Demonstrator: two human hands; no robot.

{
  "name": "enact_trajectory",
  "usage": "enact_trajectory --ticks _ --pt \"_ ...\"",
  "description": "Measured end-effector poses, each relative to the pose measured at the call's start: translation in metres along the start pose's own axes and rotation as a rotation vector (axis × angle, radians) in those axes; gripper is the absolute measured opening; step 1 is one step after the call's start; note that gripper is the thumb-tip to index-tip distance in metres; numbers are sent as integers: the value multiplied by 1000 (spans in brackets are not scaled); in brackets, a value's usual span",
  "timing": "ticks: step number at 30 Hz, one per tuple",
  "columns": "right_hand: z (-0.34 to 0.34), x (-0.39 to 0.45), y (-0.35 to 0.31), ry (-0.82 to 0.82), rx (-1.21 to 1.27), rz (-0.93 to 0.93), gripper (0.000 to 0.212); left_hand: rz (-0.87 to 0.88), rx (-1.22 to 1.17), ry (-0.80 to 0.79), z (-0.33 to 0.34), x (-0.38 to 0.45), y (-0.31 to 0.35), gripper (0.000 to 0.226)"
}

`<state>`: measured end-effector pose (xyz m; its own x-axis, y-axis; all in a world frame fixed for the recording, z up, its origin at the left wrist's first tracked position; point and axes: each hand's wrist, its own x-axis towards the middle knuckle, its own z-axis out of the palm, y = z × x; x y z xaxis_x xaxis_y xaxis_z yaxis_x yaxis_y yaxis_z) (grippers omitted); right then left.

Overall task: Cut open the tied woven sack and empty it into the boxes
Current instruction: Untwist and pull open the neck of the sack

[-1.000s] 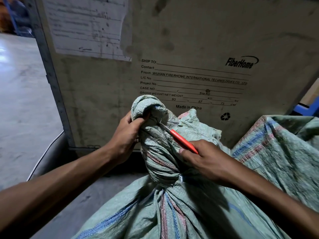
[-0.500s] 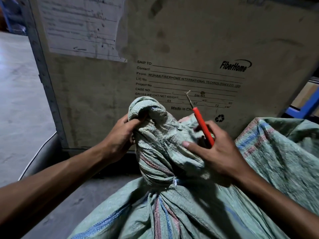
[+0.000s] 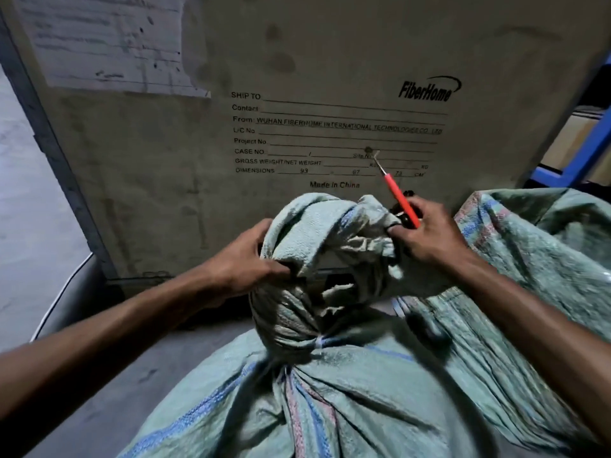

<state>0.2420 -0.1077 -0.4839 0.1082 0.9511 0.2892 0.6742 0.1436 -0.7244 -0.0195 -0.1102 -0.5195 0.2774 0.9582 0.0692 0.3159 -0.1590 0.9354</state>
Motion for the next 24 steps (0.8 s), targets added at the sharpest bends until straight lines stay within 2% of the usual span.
enact_trajectory --ticks 2,4,6,8,11,13,16,20,22,24 --pt "-7 -9 6 -103 63 45 21 -31 -42 6 12 1 -5 68" --pt "-6 -22 13 -157 88 84 24 -40 -86 89 28 3 -8 56" --pt "-7 -35 28 -85 90 133 22 -50 -119 132 49 10 -8 55" --pt "-15 -49 47 10 62 224 15 -73 -155 122 74 20 -6 63" --pt "-39 -75 84 35 -71 454 17 -104 -137 63 116 36 0 74" --pt "-49 -96 115 49 -132 562 22 -129 -124 27 140 44 4 74" --pt "-47 -137 173 11 -249 760 23 -182 -50 -85 169 46 9 64" --pt "-21 -200 240 -115 -354 963 27 -184 32 -238 195 35 4 38" --pt "-5 -226 259 -96 -361 1054 27 -164 24 -293 203 27 -1 43" --pt "7 -246 270 -77 -365 1111 29 -158 37 -328 206 18 -4 60"
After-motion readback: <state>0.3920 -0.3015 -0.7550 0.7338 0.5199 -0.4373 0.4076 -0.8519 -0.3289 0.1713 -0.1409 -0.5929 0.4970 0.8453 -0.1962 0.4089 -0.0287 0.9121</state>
